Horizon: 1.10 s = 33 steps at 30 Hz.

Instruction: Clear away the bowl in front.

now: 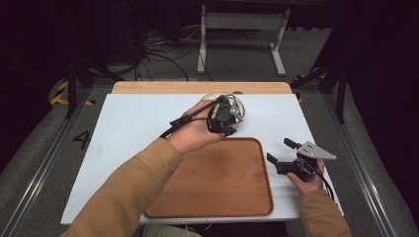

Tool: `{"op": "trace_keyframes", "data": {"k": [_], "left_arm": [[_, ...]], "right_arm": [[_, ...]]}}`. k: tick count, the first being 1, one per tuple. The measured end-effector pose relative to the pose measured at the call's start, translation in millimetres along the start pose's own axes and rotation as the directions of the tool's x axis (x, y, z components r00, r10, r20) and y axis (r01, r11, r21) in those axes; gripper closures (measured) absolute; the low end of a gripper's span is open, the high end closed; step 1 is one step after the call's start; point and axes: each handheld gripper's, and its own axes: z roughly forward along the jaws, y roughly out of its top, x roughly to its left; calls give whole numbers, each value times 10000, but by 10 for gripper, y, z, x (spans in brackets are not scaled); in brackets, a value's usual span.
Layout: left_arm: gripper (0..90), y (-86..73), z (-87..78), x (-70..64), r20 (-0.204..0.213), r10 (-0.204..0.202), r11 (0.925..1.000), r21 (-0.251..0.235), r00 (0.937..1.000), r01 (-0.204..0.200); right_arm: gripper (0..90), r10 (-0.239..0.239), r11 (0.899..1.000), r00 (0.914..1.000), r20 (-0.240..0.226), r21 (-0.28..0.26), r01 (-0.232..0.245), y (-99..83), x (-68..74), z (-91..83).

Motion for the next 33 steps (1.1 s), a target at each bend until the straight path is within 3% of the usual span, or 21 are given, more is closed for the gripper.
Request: {"op": "trace_keyframes", "data": {"k": [5,16,28,33], "left_arm": [[818,-43,-116,-147,194,316,9994,-135,9993,-313],[818,-202,-310,-375,386,914,9956,191,9951,-922],[818,-346,-386,-467,498,1127,9932,235,9924,-1139],[818,-406,-363,-492,800,1137,9932,175,9903,-1155]], "right_arm": [[74,-4,10000,10000,11,0,4,0,1,0],[68,-5,10000,10000,48,-6,5,0,1,-2],[67,19,10000,10000,79,7,-19,0,5,-3],[67,17,10000,10000,83,9,-17,0,6,-2]]}}
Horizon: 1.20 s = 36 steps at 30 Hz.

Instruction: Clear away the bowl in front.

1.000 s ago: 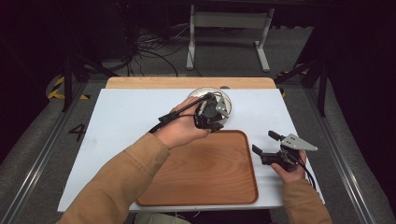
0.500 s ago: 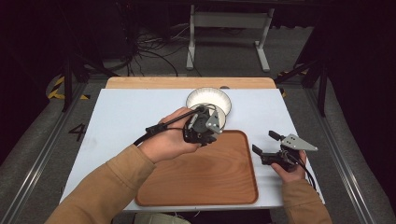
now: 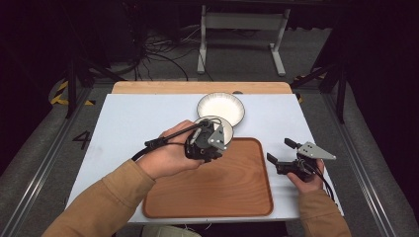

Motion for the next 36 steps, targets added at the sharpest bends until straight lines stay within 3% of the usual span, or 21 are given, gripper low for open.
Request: {"op": "trace_keyframes", "data": {"k": [7,21,36], "left_arm": [[818,-45,54,-24,224,152,9998,86,9996,-154],[818,-188,267,25,848,-135,9996,267,9963,113],[818,-253,468,-41,1438,-172,9985,547,9895,94]], "right_arm": [[67,-71,10000,10000,-1,-21,71,1,-1,3],[67,-103,9999,9999,-5,-8,103,1,3,3],[67,-73,10000,10000,28,-22,73,0,3,0]]}}
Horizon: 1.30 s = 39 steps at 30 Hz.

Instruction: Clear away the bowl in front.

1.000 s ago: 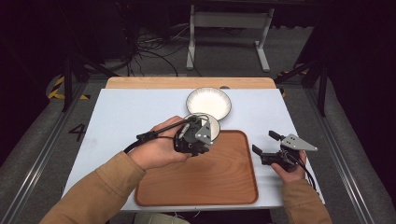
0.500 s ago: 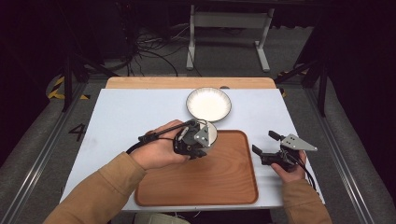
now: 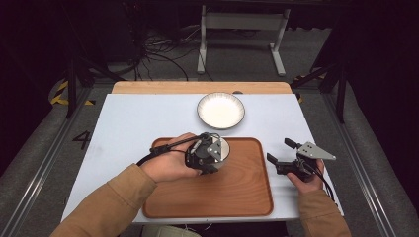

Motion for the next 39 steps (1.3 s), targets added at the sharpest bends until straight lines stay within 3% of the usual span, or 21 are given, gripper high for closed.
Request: {"op": "trace_keyframes", "data": {"k": [18,39], "left_arm": [[817,-38,253,2,541,-26,9989,458,9985,1],[817,-81,347,-18,760,-53,9982,594,9971,7]], "right_arm": [[67,-4,10000,10000,-29,-1,4,0,-1,0],[67,30,10000,10000,-31,10,-30,0,-4,1]]}}
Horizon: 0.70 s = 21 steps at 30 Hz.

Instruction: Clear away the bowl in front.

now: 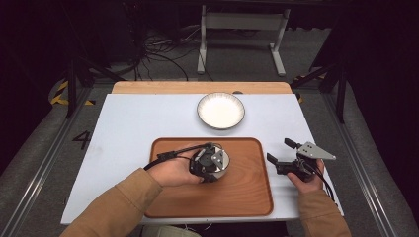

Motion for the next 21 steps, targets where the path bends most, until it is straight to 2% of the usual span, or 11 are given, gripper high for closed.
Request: {"op": "trace_keyframes", "data": {"k": [16,18,21], "left_arm": [[824,-10,19,-12,195,-136,9996,265,9997,131],[823,-11,21,-14,328,-203,9994,272,9993,194],[802,-7,33,-34,751,-375,9991,235,9965,358]], "right_arm": [[68,29,10000,10000,41,0,-29,0,-1,0],[68,42,10000,10000,49,11,-42,0,0,-1],[68,14,10000,10000,48,-8,-14,0,-2,0]]}}
